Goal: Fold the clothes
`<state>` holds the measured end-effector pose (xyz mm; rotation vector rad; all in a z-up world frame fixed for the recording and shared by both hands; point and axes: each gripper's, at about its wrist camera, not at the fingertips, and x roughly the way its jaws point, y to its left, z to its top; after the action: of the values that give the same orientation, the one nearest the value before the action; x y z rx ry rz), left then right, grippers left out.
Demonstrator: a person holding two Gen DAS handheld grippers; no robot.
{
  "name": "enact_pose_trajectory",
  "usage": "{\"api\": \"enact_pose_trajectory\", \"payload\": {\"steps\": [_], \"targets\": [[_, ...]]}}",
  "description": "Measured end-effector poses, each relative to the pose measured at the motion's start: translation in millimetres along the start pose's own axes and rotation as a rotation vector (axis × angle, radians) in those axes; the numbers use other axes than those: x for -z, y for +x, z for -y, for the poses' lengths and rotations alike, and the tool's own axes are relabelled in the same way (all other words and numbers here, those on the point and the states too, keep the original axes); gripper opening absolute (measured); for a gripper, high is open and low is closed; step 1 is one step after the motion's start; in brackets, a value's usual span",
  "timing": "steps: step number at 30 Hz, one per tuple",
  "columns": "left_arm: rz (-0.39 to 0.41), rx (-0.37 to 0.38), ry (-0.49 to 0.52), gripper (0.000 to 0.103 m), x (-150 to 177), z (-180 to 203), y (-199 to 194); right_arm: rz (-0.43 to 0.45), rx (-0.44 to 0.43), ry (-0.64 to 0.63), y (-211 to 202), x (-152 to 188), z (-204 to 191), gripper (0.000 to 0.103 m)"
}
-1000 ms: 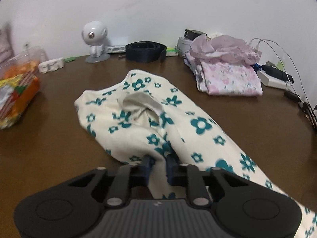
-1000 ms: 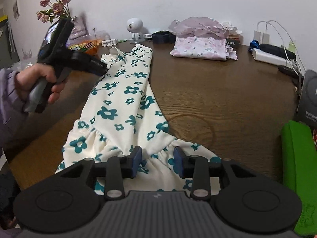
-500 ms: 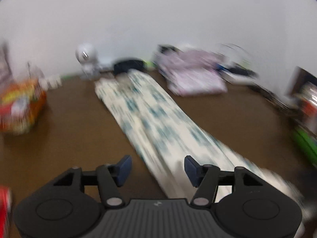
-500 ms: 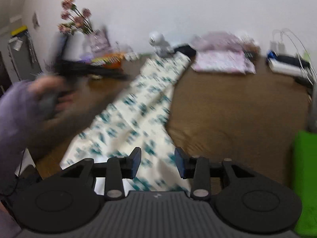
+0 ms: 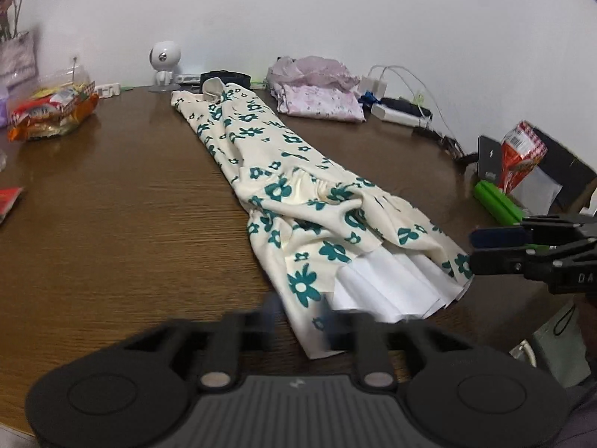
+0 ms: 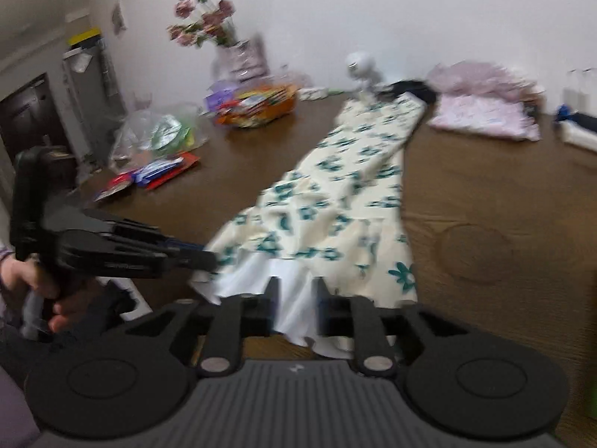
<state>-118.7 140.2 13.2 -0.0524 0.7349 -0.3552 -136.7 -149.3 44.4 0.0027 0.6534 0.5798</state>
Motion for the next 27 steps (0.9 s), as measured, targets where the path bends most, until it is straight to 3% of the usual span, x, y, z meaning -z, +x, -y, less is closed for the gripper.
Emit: {"api": "enact_pose_trajectory", "payload": {"steps": [1,4,5,6,7,8,11,13,14,15,16,17,18,22,23,24,25,27], "targets": [[0.010,-0.002,-0.007,0.063,1.2,-1.0,-1.4,-0.003,0.028,0.003,1.0,1.6,5.6,0.056],[0.024,-0.019,-0.004,0.059,0.3,5.3,8.8,-0.018,0.104,0.001,12.3,5.7,17.1,0.053],[0.030,-0.034,0.012,0.051,0.2,11.2,10.9,-0.027,0.115,0.001,18.0,7.3,17.8,0.048],[0.034,-0.049,0.029,0.022,0.2,17.0,12.9,-0.037,0.124,0.002,23.7,8.9,18.3,0.027],[0.030,-0.069,0.058,0.004,0.1,22.3,15.0,-0.047,0.134,0.002,29.4,10.5,18.8,0.018],[0.027,-0.077,0.074,0.003,1.0,25.9,13.3,-0.053,0.130,0.003,30.4,11.0,15.5,0.005],[0.022,-0.055,0.116,0.002,7.2,29.5,-4.6,-0.098,0.058,-0.042,27.4,11.1,-2.3,0.004],[0.019,-0.031,0.134,0.007,13.7,27.6,-18.8,-0.101,-0.012,-0.090,12.6,12.8,-14.6,0.005],[0.026,-0.034,0.123,0.011,18.1,24.7,-24.1,-0.087,-0.028,-0.109,4.3,14.4,-17.9,0.013],[0.034,-0.036,0.111,0.019,22.4,21.8,-29.2,-0.081,-0.022,-0.112,1.9,16.1,-14.9,0.034],[0.042,-0.033,0.098,0.036,25.2,18.7,-31.0,-0.076,-0.012,-0.114,0.3,17.9,-11.1,0.046],[0.049,-0.030,0.085,0.044,27.8,15.8,-32.7,-0.071,-0.003,-0.116,-1.3,19.7,-7.4,0.058],[0.053,-0.028,0.077,0.049,28.3,15.0,-32.3,-0.075,0.004,-0.119,1.1,21.4,-4.6,0.058],[0.019,0.024,0.091,0.047,28.3,22.3,-23.4,-0.103,-0.009,-0.126,17.7,27.8,-3.3,0.058],[0.022,0.013,0.104,0.042,30.0,25.0,-22.5,-0.099,-0.013,-0.129,18.8,28.5,-5.9,0.051],[0.023,0.004,0.116,0.012,31.6,27.3,-21.6,-0.095,-0.019,-0.131,19.4,29.2,-8.7,0.041],[0.013,0.006,0.109,0.003,30.5,26.3,-22.3,-0.091,-0.025,-0.134,20.0,29.9,-11.5,0.008],[0.006,0.030,0.089,0.003,27.1,23.8,-28.2,-0.121,-0.039,-0.110,19.1,24.4,-14.1,0.003]]}}
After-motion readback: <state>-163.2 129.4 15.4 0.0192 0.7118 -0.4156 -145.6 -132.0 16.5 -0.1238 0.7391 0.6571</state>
